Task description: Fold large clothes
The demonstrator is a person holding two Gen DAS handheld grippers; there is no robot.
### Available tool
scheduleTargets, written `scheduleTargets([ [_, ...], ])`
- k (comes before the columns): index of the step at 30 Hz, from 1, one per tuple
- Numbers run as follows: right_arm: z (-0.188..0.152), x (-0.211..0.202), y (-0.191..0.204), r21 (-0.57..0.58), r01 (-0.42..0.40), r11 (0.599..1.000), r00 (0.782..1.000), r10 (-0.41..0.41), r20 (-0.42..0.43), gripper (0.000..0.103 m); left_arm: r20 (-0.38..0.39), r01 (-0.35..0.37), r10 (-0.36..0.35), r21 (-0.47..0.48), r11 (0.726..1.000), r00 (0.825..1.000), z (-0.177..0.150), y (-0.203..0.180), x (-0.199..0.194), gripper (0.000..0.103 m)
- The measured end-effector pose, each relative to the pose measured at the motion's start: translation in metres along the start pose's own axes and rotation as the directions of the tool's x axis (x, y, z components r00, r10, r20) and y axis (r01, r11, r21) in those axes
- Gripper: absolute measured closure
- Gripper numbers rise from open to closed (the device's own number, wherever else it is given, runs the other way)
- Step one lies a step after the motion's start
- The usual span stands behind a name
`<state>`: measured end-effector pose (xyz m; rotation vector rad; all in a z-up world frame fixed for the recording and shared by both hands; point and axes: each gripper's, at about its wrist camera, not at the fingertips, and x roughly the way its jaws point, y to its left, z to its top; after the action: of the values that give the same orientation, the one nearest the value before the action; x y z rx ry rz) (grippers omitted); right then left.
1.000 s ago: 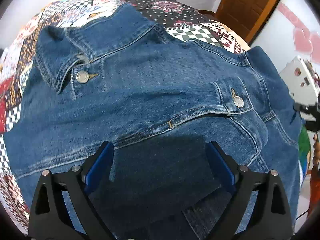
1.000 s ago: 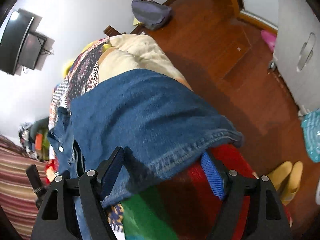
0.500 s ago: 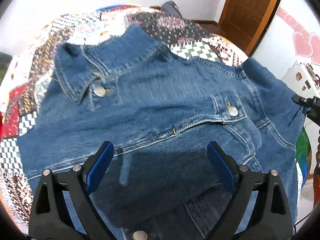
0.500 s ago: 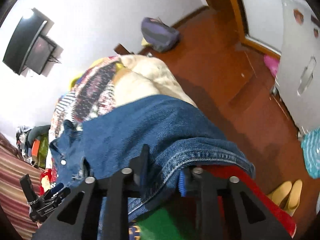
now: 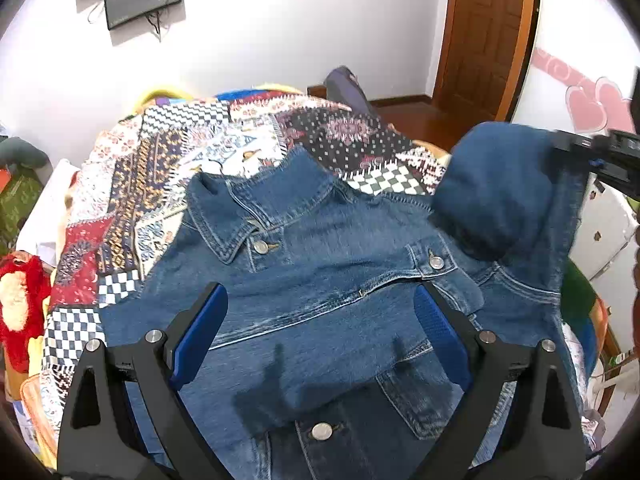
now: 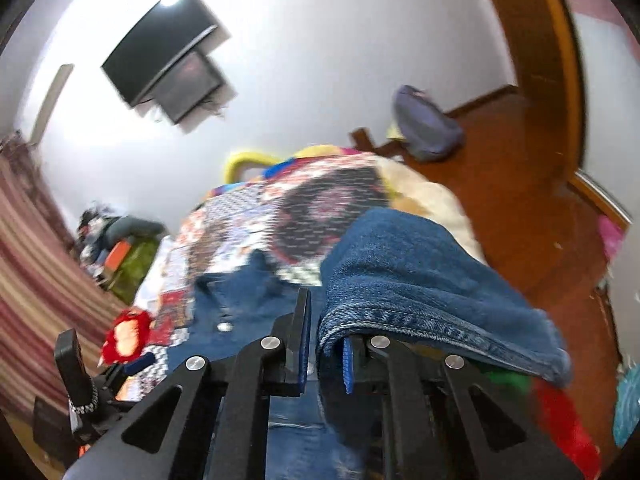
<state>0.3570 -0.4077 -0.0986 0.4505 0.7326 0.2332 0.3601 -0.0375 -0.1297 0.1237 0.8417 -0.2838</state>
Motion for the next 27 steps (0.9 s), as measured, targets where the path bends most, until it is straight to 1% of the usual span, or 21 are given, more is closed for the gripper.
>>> scheduleTargets([
  [3, -0.001, 0.019, 0.036, -0.041, -0.044, 0.998, 0.999, 0.043, -0.026, 0.093, 0.028, -0.008, 0.007, 0.006, 1.0, 1.0, -0.002, 0.004, -0.015, 0.008],
  [6, -0.01, 0.045, 0.069, -0.074, -0.087, 0.993, 0.993, 0.08, -0.082, 0.093, 0.052, -0.024, 0.024, 0.002, 1.0, 0.998, -0.006, 0.012, -0.028, 0.008],
  [9, -0.026, 0.075, 0.095, -0.09, -0.123, 0.988, 0.982, 0.109, -0.155, 0.093, 0.048, -0.022, 0.024, -0.033, 0.999, 0.999, -0.015, 0.021, -0.033, 0.008],
  [11, -0.04, 0.092, 0.107, -0.098, -0.137, 0.986, 0.972, 0.115, -0.207, 0.093, 0.042, -0.009, 0.012, -0.079, 0.997, 0.999, -0.026, 0.032, -0.037, 0.008],
  [13, -0.06, 0.113, 0.119, -0.109, -0.15, 0.983, 0.955, 0.115, -0.275, 0.093, 0.033, 0.007, -0.003, -0.121, 0.993, 0.999, -0.037, 0.041, -0.038, 0.008],
  [14, -0.067, 0.119, 0.121, -0.115, -0.15, 0.982, 0.949, 0.11, -0.296, 0.093, 0.021, 0.017, -0.014, -0.147, 0.989, 1.0, -0.043, 0.045, -0.038, 0.008],
  [16, -0.089, 0.137, 0.127, -0.124, -0.148, 0.981, 0.927, 0.094, -0.364, 0.093, -0.012, 0.03, -0.033, -0.195, 0.98, 0.999, -0.058, 0.054, -0.034, 0.008],
  [17, -0.096, 0.141, 0.124, -0.123, -0.146, 0.982, 0.92, 0.089, -0.381, 0.093, -0.03, 0.028, -0.035, -0.211, 0.977, 0.999, -0.065, 0.058, -0.032, 0.008],
  [18, -0.106, 0.148, 0.124, -0.122, -0.14, 0.983, 0.909, 0.079, -0.41, 0.093, -0.043, 0.022, -0.032, -0.218, 0.976, 0.999, -0.071, 0.061, -0.031, 0.008],
  [21, -0.126, 0.154, 0.119, -0.113, -0.13, 0.985, 0.887, 0.064, -0.458, 0.092, -0.072, -0.004, -0.014, -0.236, 0.972, 0.997, -0.088, 0.065, -0.028, 0.008],
  [24, -0.141, 0.156, 0.11, -0.104, -0.103, 0.989, 0.862, 0.037, -0.505, 0.092, -0.106, -0.007, -0.02, -0.254, 0.967, 0.994, -0.102, 0.067, -0.024, 0.008],
  [27, -0.152, 0.152, 0.101, -0.093, -0.083, 0.992, 0.836, 0.019, -0.548, 0.092, -0.13, -0.019, -0.014, -0.252, 0.967, 0.991, -0.112, 0.065, -0.022, 0.008],
])
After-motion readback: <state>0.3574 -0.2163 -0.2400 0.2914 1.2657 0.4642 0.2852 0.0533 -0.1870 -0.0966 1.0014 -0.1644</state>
